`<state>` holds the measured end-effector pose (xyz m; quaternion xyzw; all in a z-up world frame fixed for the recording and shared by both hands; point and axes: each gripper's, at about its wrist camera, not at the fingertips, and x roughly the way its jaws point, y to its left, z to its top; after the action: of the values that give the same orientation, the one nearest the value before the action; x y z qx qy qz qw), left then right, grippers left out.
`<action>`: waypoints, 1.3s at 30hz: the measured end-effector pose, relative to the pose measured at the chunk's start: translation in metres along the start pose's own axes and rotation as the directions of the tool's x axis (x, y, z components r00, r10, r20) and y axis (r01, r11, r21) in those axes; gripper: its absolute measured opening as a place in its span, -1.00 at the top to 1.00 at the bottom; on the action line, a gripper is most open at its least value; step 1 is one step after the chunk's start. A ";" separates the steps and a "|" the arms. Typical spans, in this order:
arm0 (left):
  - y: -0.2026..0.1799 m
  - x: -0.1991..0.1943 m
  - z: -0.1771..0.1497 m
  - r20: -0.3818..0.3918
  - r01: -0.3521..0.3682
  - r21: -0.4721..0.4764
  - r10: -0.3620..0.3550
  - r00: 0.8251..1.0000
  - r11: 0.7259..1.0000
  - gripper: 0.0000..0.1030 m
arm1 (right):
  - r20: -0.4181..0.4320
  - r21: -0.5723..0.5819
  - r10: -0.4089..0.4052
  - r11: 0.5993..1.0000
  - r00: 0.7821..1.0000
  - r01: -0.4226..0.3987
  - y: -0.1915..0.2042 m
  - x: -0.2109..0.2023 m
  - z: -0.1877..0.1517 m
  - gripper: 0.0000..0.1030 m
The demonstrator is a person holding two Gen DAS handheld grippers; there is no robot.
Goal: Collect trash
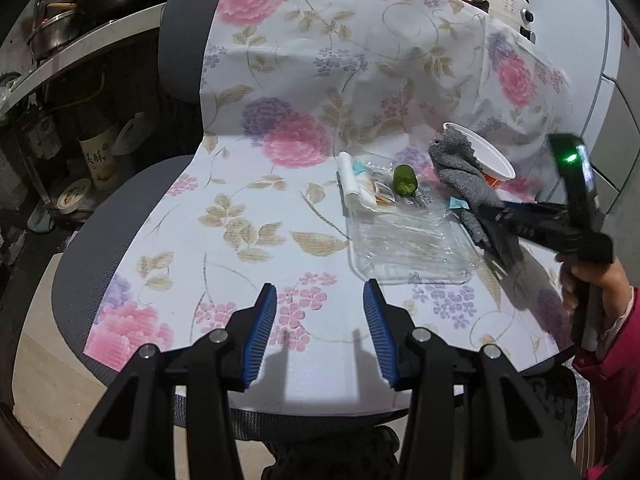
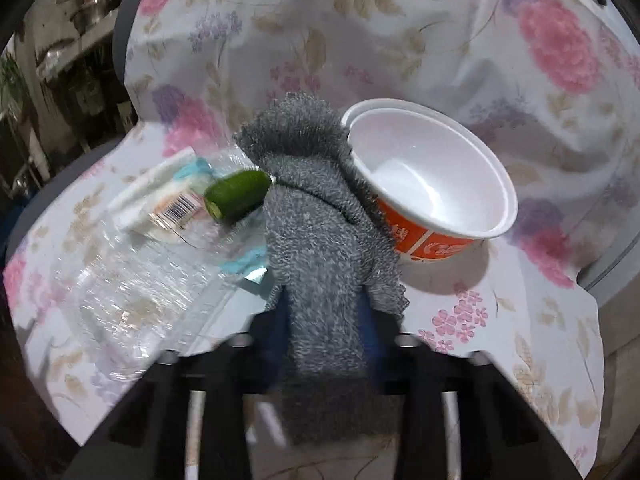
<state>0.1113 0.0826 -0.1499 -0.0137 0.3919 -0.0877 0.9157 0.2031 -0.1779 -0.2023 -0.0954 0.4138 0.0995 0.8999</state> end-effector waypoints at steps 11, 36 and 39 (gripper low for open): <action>-0.030 -0.010 0.010 0.036 0.064 0.056 -0.066 0.997 0.996 0.14 | 0.215 0.117 0.056 0.990 0.975 -0.083 -0.036 -0.167 -0.004 0.68; -0.099 0.068 0.083 -0.008 0.157 0.153 -0.158 0.987 0.976 0.44 | 0.204 0.225 -0.046 0.974 0.978 -0.001 -0.050 -0.114 -0.052 -0.38; -0.108 0.110 0.105 -0.065 0.130 0.158 -0.121 0.990 0.979 0.44 | 0.200 0.217 -0.052 0.976 0.978 0.007 -0.050 -0.098 -0.046 -0.38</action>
<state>0.2450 -0.0470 -0.1459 0.0383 0.4069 -0.1773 0.8953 0.1206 -0.2473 -0.1525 0.0070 0.3261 0.0500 0.9440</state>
